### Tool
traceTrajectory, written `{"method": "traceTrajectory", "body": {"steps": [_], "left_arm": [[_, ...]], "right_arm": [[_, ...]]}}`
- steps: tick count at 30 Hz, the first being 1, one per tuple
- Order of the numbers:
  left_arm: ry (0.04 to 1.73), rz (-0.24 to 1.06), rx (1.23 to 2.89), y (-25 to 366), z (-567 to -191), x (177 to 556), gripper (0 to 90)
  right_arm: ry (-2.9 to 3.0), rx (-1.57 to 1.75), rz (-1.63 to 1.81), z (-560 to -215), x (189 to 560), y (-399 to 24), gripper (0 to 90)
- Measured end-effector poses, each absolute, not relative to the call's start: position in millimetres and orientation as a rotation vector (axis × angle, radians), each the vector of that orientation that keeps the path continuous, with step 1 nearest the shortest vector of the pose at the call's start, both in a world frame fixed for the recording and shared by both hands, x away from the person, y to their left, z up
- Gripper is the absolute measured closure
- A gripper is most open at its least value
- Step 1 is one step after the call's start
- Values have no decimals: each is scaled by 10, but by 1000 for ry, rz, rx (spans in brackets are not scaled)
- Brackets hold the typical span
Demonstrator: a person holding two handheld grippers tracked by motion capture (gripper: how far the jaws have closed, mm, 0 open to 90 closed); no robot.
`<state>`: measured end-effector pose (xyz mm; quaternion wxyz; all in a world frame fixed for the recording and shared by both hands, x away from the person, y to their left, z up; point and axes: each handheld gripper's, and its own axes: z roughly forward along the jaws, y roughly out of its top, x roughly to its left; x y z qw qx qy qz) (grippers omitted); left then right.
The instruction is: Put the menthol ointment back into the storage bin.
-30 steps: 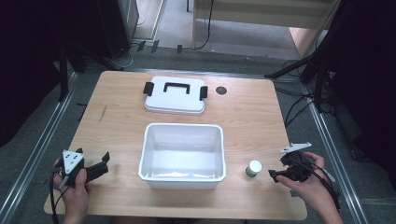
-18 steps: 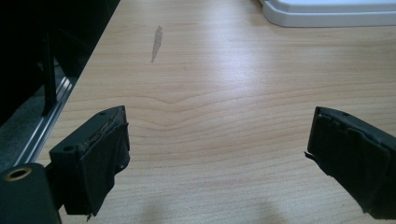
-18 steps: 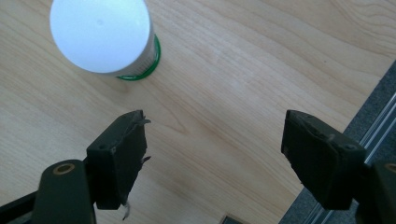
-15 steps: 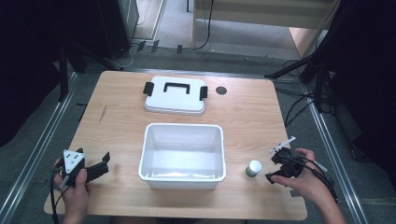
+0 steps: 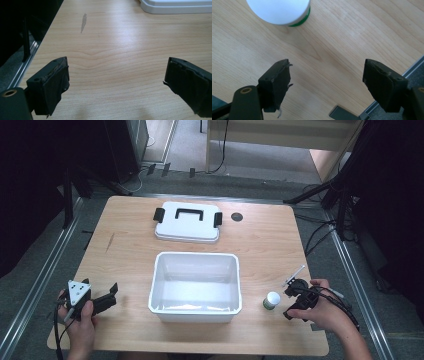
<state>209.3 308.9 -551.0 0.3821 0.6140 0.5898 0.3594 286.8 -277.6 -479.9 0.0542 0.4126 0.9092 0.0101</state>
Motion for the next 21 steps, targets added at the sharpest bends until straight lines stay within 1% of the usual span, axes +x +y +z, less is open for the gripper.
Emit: {"method": "traceTrajectory", "body": {"steps": [5,14,20,21], "left_arm": [[1504,917,1566,3090,-5510,2092,65],[1504,912,1570,3089,-5510,2095,65],[1505,910,1570,3090,-5510,2098,65],[1505,909,1571,3091,-5510,2098,65]], "right_arm": [[2791,1238,18,-4814,2892,-2694,217],[2815,1234,35,-4828,2946,-2554,170],[2828,1221,45,-4845,2973,-2473,183],[2826,1221,60,-4846,2976,-2434,205]]}}
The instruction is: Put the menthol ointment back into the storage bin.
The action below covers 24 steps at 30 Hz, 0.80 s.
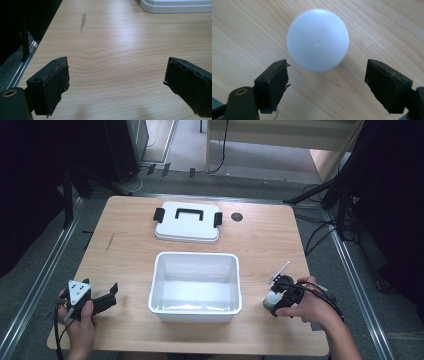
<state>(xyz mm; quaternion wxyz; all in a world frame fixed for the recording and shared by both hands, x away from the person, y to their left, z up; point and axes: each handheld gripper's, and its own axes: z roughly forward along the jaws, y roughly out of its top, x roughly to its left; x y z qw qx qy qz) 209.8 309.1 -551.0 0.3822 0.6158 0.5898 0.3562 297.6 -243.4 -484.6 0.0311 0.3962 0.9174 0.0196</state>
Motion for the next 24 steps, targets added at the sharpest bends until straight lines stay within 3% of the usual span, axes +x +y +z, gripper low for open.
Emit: {"method": "traceTrajectory", "body": {"steps": [15,20,24], "left_arm": [[1503,902,1574,3091,-5511,2103,66],[1504,900,1578,3092,-5510,2104,65],[1506,900,1575,3092,-5510,2105,71]], "right_arm": [[2824,1232,151,-4886,3071,-2341,371],[2822,1221,219,-4879,3096,-2318,510],[2820,1214,222,-4868,3099,-2293,514]]}}
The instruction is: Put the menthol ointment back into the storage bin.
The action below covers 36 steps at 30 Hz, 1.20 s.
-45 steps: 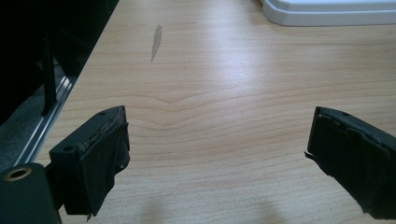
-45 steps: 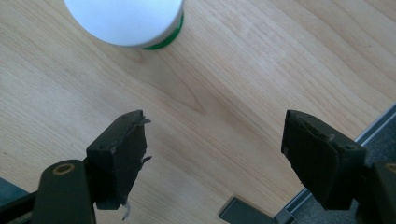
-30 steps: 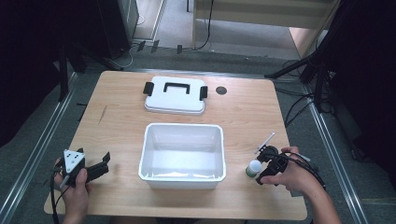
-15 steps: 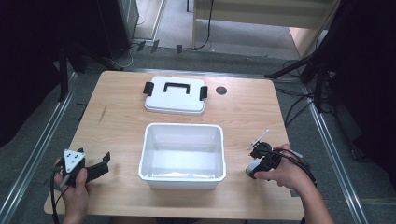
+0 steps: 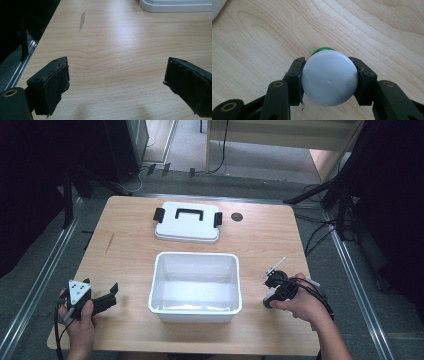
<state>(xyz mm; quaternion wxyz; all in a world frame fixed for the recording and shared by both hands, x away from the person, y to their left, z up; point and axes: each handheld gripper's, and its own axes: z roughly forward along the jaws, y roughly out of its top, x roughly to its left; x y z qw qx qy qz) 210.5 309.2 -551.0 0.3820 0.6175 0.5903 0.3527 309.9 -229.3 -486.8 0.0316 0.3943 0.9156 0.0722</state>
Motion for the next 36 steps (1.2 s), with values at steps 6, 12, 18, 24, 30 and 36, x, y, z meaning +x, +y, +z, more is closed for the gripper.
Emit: {"method": "traceTrajectory", "body": {"steps": [6,12,18,24,30,36], "left_arm": [[1505,896,1578,3095,-5510,2107,73],[1505,892,1576,3097,-5511,2109,73],[1506,891,1574,3098,-5512,2110,73],[1507,888,1577,3098,-5512,2112,73],[1509,887,1573,3099,-5512,2113,73],[1510,883,1574,3103,-5511,2114,73]], "right_arm": [[2841,1186,232,-4766,3087,-2269,515],[2880,1141,243,-4577,3046,-2178,515],[2897,1096,266,-4333,3039,-2096,515],[2903,1063,260,-4140,3056,-2022,515],[2921,1006,245,-3850,3099,-1871,515],[2924,953,246,-3624,3132,-1738,515]]}}
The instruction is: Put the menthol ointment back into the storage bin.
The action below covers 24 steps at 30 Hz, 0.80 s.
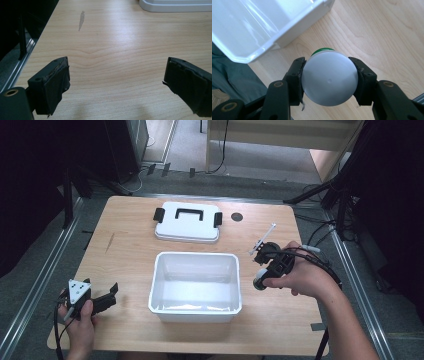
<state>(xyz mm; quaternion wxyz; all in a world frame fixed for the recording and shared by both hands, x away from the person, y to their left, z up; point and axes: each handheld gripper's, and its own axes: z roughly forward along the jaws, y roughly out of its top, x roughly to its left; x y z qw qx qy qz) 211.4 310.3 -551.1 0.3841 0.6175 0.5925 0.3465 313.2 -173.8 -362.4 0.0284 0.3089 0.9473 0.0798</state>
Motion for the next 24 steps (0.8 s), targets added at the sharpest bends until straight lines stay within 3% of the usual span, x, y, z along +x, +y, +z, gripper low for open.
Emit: {"method": "traceTrajectory", "body": {"steps": [12,24], "left_arm": [[1511,875,1571,3108,-5511,2117,73],[1512,872,1577,3107,-5510,2118,73]], "right_arm": [[2937,850,278,-3344,3148,-1377,515],[2980,749,303,-3368,3167,-1043,515]]}}
